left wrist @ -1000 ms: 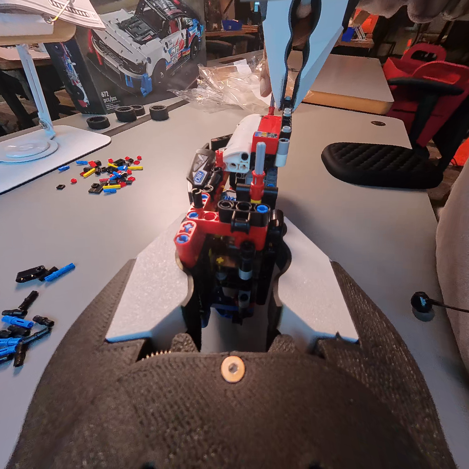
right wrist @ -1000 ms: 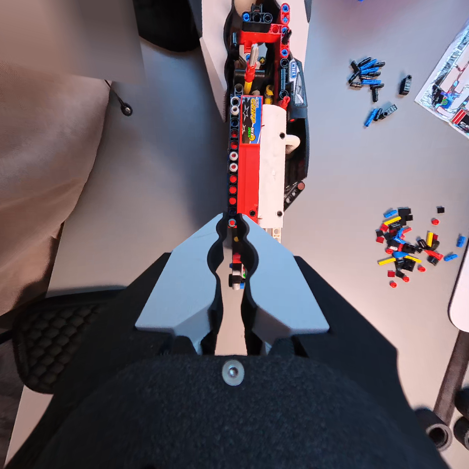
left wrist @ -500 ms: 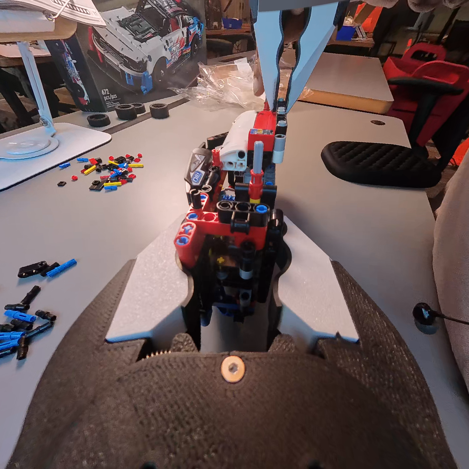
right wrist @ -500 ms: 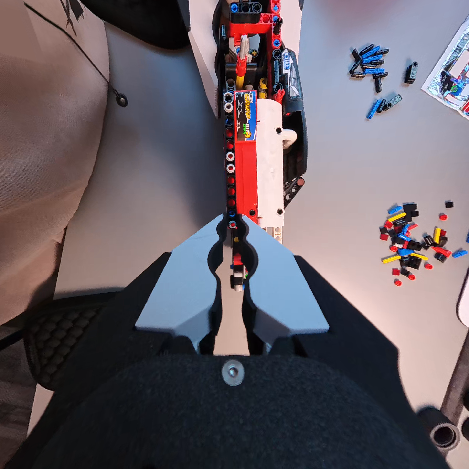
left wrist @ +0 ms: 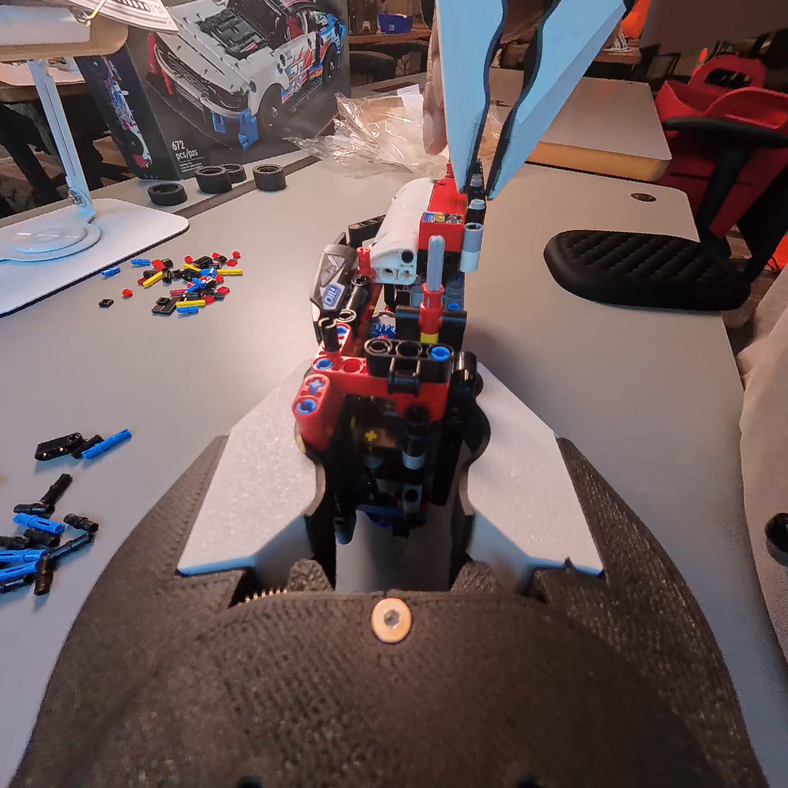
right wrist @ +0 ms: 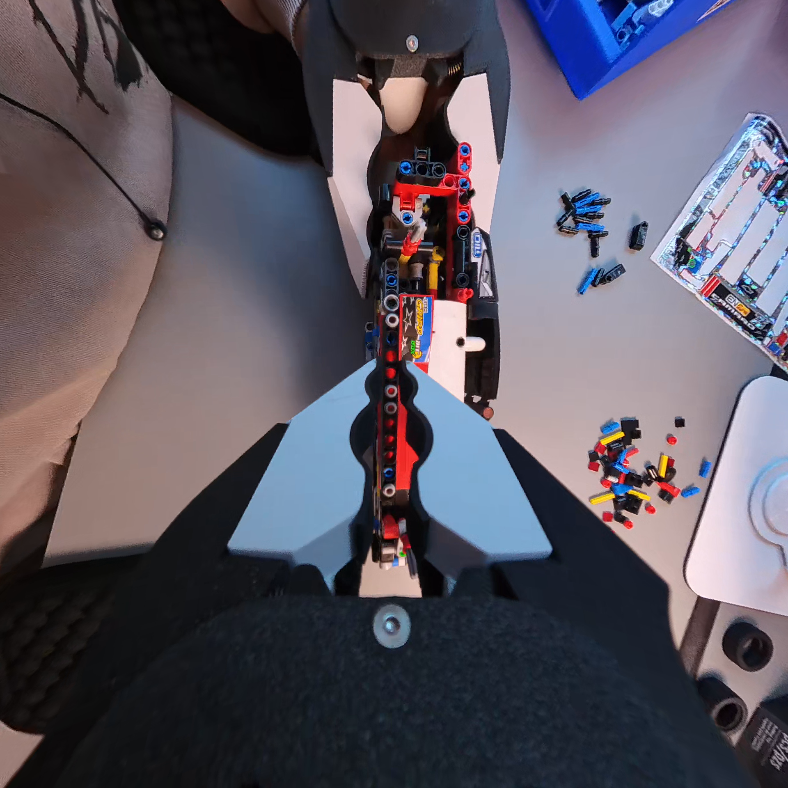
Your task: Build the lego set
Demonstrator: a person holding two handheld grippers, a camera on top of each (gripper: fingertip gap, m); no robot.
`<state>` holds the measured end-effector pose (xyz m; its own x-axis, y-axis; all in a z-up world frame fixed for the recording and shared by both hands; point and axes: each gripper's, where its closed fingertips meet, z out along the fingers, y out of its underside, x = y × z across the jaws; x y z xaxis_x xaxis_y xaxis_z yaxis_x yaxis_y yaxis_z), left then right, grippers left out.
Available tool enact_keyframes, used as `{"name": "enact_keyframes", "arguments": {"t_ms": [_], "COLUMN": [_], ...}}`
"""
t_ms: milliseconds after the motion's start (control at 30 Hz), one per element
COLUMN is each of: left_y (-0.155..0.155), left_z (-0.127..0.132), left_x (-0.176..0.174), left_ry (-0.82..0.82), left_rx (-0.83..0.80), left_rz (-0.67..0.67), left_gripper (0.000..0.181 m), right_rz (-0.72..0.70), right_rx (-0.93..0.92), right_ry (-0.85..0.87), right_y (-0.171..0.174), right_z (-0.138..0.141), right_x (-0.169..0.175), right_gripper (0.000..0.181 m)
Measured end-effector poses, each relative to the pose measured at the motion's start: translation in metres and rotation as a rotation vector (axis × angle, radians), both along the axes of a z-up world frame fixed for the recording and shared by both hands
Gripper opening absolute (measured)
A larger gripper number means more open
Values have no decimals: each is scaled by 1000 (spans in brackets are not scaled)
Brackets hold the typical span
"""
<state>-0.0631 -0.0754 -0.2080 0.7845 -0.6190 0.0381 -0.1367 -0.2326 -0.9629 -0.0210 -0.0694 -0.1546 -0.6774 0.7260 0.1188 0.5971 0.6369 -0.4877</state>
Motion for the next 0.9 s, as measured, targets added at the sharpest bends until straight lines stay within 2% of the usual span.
{"name": "enact_keyframes", "arguments": {"t_ms": [133, 233, 333, 433, 500, 600, 733, 900], "left_y": [0, 3, 3, 2, 2, 1, 1, 0], "left_z": [0, 0, 0, -1, -1, -1, 0, -1], "left_x": [1, -2, -2, -3, -3, -3, -1, 0], "left_ry": [7, -33, -29, -37, -37, -28, -14, 5], "left_rx": [-2, -33, -28, -36, -37, -30, -17, -11], "left_rz": [0, 12, 0, -9, -8, -4, 2, 13], "left_gripper": [66, 65, 66, 66, 66, 66, 66, 66], "right_rz": [5, -7, -21, -65, -63, -82, -111, -129], "right_rx": [31, 119, 99, 26, 7, 121, 202, 223], "right_ry": [-81, -87, -95, -36, -7, 51, 115, 130], "right_y": [-2, 4, 3, 5, 5, 20, 22, 25], "right_z": [-5, -6, -7, -2, 4, 7, 0, -5], "right_x": [2, -3, -4, -4, 4, 15, 23, 24], "right_gripper": [3, 3, 3, 4, 13, 12, 10, 3]}}
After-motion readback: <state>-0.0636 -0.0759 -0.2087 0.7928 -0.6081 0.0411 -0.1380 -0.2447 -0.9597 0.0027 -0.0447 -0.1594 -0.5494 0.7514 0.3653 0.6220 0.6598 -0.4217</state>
